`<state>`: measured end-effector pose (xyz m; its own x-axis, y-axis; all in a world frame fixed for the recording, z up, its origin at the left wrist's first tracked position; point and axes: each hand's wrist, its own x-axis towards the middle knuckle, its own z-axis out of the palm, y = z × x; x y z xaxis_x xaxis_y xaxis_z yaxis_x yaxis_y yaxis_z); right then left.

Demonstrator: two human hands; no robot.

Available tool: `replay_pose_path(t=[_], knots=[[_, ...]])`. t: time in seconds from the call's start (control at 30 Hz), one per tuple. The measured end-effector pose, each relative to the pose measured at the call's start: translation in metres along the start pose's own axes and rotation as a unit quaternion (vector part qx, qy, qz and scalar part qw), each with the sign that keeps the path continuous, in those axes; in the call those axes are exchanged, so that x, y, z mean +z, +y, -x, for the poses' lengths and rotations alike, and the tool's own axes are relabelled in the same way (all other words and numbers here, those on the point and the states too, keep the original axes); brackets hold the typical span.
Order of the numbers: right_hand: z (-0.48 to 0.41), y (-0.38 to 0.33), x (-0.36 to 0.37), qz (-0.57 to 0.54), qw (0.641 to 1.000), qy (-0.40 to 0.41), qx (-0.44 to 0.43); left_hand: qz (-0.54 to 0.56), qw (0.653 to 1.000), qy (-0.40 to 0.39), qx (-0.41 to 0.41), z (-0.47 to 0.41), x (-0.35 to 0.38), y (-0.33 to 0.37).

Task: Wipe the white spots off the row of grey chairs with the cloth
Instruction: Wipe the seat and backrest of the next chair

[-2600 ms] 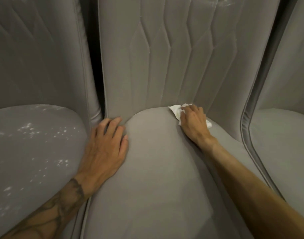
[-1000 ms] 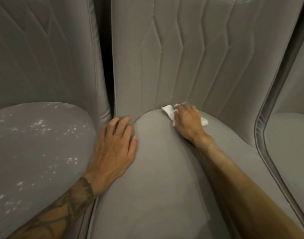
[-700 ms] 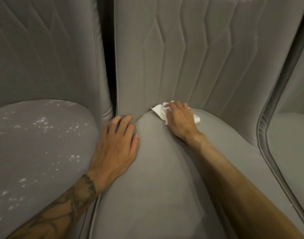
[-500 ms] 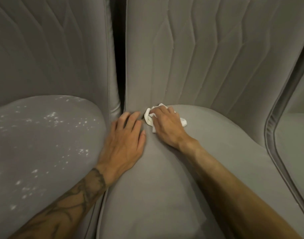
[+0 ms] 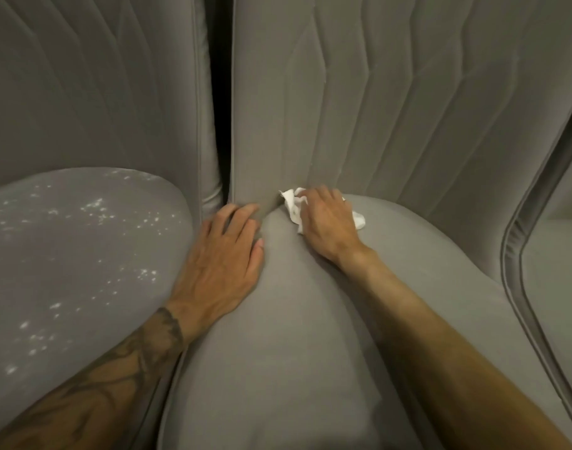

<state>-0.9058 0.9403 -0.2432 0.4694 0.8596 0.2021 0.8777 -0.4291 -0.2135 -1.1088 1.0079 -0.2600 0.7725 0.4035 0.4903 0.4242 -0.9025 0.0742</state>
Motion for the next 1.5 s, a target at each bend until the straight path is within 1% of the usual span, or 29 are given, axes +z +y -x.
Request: replay_pose_path(t=[0.03,0.07,0.13,0.2,0.23,0.27,0.37,0.4,0.43,0.5,0.57,0.6,0.63,0.67,0.73,0.77,0.8,0.9,0.97,1.03,1.07,1.1,1.17,1.2,1.23,1.33,1.37,1.43,1.5], knots=[[0.002,-0.008,0.001,-0.016,1.0,0.008,0.013,0.002,1.0,-0.001,0.0,0.001,-0.002,0.0],[0.008,-0.02,0.005,-0.034,0.999,0.017,0.001,0.008,1.0,0.0,0.0,0.001,-0.004,0.001],[0.025,-0.039,0.009,-0.077,0.995,0.018,-0.064,0.024,1.0,0.001,-0.004,0.0,-0.005,0.002],[0.036,-0.036,0.006,-0.107,0.986,0.003,-0.128,0.036,0.999,-0.002,-0.017,0.0,-0.006,0.002],[0.035,-0.03,0.003,-0.103,0.984,-0.005,-0.146,0.04,0.999,-0.001,-0.024,0.0,-0.007,0.003],[0.029,-0.023,0.001,-0.089,0.985,-0.01,-0.145,0.039,0.999,0.003,-0.03,0.001,-0.008,0.003],[0.013,-0.022,-0.004,-0.046,0.998,-0.015,-0.041,0.01,0.999,0.016,-0.026,0.001,-0.012,0.004],[0.016,-0.03,-0.004,-0.037,0.999,-0.004,-0.025,0.009,1.0,0.017,-0.017,0.001,-0.013,0.004],[0.023,-0.041,-0.003,-0.035,0.999,0.004,-0.032,0.014,1.0,0.019,-0.007,0.001,-0.014,0.004],[0.042,-0.061,0.003,-0.055,0.995,0.007,-0.088,0.037,0.999,0.021,0.006,0.002,-0.017,-0.003],[0.058,-0.066,0.003,-0.085,0.986,-0.007,-0.144,0.065,0.998,0.018,-0.003,0.005,-0.017,-0.014],[0.059,-0.061,0.0,-0.084,0.984,-0.017,-0.156,0.079,0.997,0.016,-0.011,0.006,-0.017,-0.019],[0.056,-0.055,-0.003,-0.071,0.986,-0.019,-0.15,0.085,0.996,0.015,-0.019,0.006,-0.016,-0.022],[0.05,-0.048,-0.004,-0.05,0.991,-0.017,-0.126,0.077,0.997,0.015,-0.024,0.007,-0.015,-0.021],[0.042,-0.042,-0.009,-0.008,0.999,-0.01,-0.033,0.048,0.998,0.022,-0.022,0.008,-0.013,-0.017],[0.042,-0.048,-0.011,-0.007,1.0,-0.004,-0.009,0.042,0.999,0.023,-0.017,0.009,-0.013,-0.015],[0.046,-0.061,-0.009,-0.012,1.0,-0.001,-0.02,0.042,0.999,0.024,-0.012,0.01,-0.013,-0.014],[0.058,-0.086,-0.001,-0.057,0.994,-0.013,-0.092,0.034,0.999,0.024,-0.01,0.011,-0.011,-0.015],[0.056,-0.074,-0.005,-0.041,0.991,-0.011,-0.126,0.023,0.999,0.023,-0.004,0.011,-0.01,-0.017],[0.048,-0.045,-0.01,0.024,0.988,-0.018,-0.149,0.007,1.0,0.02,-0.006,0.009,-0.01,-0.016],[0.043,-0.028,-0.013,0.053,0.99,-0.023,-0.129,0.0,1.0,0.019,-0.009,0.009,-0.01,-0.015],[0.039,-0.012,-0.017,0.065,0.994,-0.022,-0.085,-0.002,1.0,0.017,-0.012,0.009,-0.01,-0.015],[0.041,0.016,-0.023,0.057,0.998,0.005,0.016,-0.007,1.0,0.017,-0.01,0.007,-0.01,-0.013],[0.044,0.022,-0.024,0.048,0.998,0.018,0.042,-0.013,1.0,0.016,-0.008,0.006,-0.01,-0.013],[0.048,0.021,-0.023,0.048,0.998,0.025,0.029,-0.019,1.0,0.014,-0.01,0.006,-0.01,-0.012],[0.06,0.001,-0.011,0.016,0.994,-0.004,-0.105,-0.035,0.999,0.009,-0.015,0.006,-0.009,-0.011],[0.062,-0.001,-0.011,0.003,0.992,-0.015,-0.124,-0.039,0.999,0.011,-0.015,0.006,-0.009,-0.011],[0.061,0.019,-0.018,-0.004,0.993,-0.005,-0.118,-0.034,0.999,0.016,-0.015,0.006,-0.01,-0.011],[0.062,0.055,-0.028,0.02,0.998,-0.003,-0.066,-0.03,0.999,0.017,-0.014,0.006,-0.011,-0.01]])
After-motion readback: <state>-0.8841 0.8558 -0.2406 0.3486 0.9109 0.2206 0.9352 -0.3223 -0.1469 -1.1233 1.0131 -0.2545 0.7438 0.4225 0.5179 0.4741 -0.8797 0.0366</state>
